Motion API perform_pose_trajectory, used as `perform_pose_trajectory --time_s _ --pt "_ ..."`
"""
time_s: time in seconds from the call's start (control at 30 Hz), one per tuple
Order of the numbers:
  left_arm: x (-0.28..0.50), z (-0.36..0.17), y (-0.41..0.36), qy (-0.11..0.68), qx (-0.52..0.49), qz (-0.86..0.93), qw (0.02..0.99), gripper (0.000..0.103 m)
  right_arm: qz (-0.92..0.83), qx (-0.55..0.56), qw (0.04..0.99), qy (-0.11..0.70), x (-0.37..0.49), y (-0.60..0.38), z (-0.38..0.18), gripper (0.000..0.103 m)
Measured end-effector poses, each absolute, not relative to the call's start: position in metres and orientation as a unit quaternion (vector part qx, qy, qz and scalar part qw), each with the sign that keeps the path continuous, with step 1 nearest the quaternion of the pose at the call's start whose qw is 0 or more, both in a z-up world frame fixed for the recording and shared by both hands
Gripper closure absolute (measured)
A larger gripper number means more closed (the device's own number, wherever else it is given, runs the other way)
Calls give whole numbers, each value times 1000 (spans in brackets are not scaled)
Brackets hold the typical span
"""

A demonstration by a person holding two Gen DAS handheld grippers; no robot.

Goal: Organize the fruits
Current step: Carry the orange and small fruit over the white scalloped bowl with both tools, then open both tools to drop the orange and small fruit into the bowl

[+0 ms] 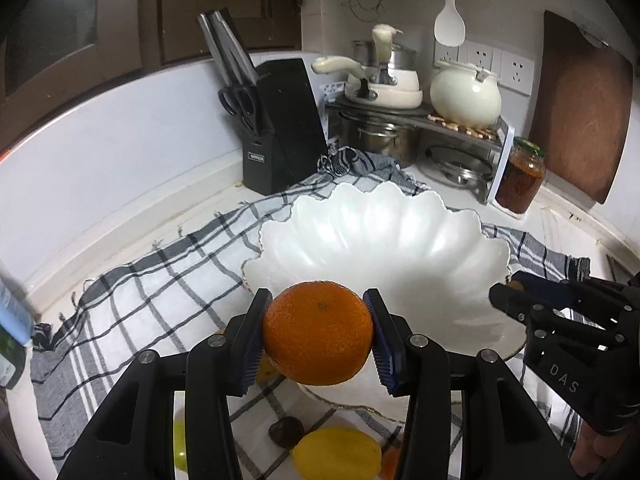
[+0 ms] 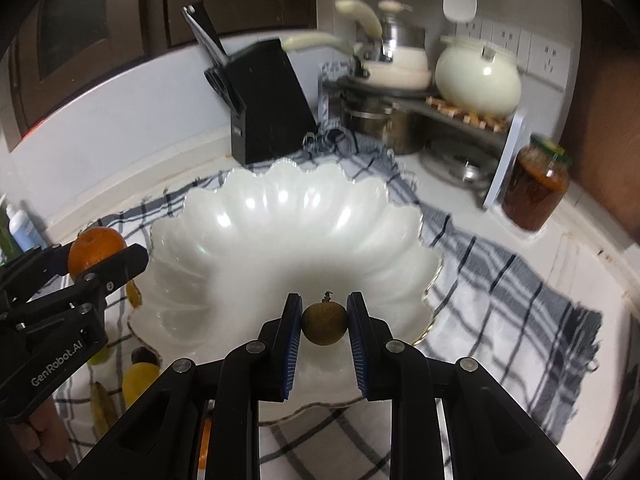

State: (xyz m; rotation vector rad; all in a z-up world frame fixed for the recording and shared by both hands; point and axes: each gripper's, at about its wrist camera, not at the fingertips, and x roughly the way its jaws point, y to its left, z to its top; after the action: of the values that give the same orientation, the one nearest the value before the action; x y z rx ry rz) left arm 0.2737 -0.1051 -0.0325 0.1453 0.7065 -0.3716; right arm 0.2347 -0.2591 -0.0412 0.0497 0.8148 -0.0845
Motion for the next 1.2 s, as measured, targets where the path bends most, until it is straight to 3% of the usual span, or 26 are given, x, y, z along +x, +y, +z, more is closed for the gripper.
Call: perform_pose_trajectory --time_s 0.37,0.43,0.57,0.63,0.77,0.93,1.2 --pt "279 -52 -116 378 80 -196 901 56 -47 23 909 414 242 -263 -57 76" --pt "279 -54 -116 383 78 -196 899 54 -53 20 910 410 241 -263 -55 67" --pt "275 -48 -113 368 78 -185 908 33 -72 20 912 402 239 -267 -51 41" --pt "274 -44 -112 363 80 -182 910 32 -85 16 915 395 237 -269 -47 34" --pt "271 -39 -109 357 85 -171 915 19 -107 10 916 386 232 -271 -41 22" --pt "266 -33 -102 352 83 -157 919 12 -132 -2 918 373 223 -270 -30 19" --pt "255 -24 -94 345 82 -144 924 10 -137 -6 925 354 206 -259 -11 18"
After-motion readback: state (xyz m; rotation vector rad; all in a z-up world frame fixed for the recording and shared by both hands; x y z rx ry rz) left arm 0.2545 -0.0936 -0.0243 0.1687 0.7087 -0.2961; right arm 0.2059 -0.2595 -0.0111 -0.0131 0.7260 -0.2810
